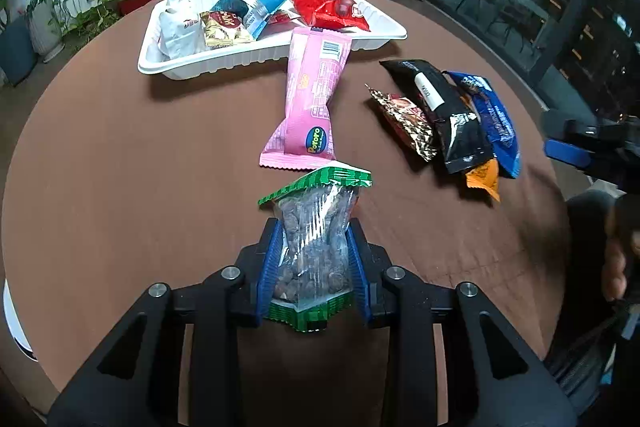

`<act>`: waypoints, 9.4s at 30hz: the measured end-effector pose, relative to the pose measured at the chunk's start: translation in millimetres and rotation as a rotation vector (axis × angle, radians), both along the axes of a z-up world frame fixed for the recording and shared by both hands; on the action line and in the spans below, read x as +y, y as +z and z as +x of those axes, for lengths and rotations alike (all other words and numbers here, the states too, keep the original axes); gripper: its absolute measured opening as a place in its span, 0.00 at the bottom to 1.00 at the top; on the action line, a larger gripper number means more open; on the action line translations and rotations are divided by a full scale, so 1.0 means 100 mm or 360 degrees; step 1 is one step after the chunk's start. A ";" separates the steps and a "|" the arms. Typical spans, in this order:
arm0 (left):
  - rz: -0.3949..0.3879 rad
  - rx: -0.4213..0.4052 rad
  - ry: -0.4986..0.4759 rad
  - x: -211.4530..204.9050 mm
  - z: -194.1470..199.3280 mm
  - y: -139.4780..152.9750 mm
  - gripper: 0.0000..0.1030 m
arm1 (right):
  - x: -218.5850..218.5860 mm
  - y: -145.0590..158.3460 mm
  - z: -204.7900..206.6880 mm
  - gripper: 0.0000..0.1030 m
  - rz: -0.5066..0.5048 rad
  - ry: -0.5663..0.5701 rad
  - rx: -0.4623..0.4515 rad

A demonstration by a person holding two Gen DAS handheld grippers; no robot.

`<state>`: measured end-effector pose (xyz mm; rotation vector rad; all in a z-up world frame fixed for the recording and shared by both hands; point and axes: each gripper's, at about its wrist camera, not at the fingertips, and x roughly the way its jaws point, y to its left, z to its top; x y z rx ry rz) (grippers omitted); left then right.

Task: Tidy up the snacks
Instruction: 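Grasp the blue biscuit pack with the right tool, then carry the nut bag with the left tool while the right tool carries the blue pack to the tray, then open both tools over the tray and pull them back toward the pile, then grasp the pink bar with the left tool while the right tool grasps the orange packet, then carry the pink bar and orange packet over the tray and open both tools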

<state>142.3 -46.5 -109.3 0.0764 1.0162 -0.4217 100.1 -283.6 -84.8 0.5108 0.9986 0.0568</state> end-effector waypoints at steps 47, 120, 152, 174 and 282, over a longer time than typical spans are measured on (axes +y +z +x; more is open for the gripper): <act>-0.0240 0.0034 -0.0010 0.15 -0.17 0.08 0.24 | -0.01 -0.08 0.29 0.27 -0.0169 0.0096 0.0087; -0.0247 -0.0054 0.0226 0.12 2.74 0.13 0.25 | 1.11 0.04 2.72 0.27 -0.0236 0.0581 0.0058; -0.0288 -0.0202 0.0242 0.23 2.19 0.50 0.96 | 0.74 0.35 2.39 0.87 -0.0084 0.0409 -0.0142; -0.0027 -0.0277 -0.0111 -0.18 0.58 0.23 1.00 | 0.01 0.21 0.44 0.95 0.0226 0.0084 -0.0229; -0.0310 0.0057 0.0060 0.38 0.14 -0.11 0.22 | 0.19 -0.03 0.40 0.18 -0.0292 0.0170 0.0072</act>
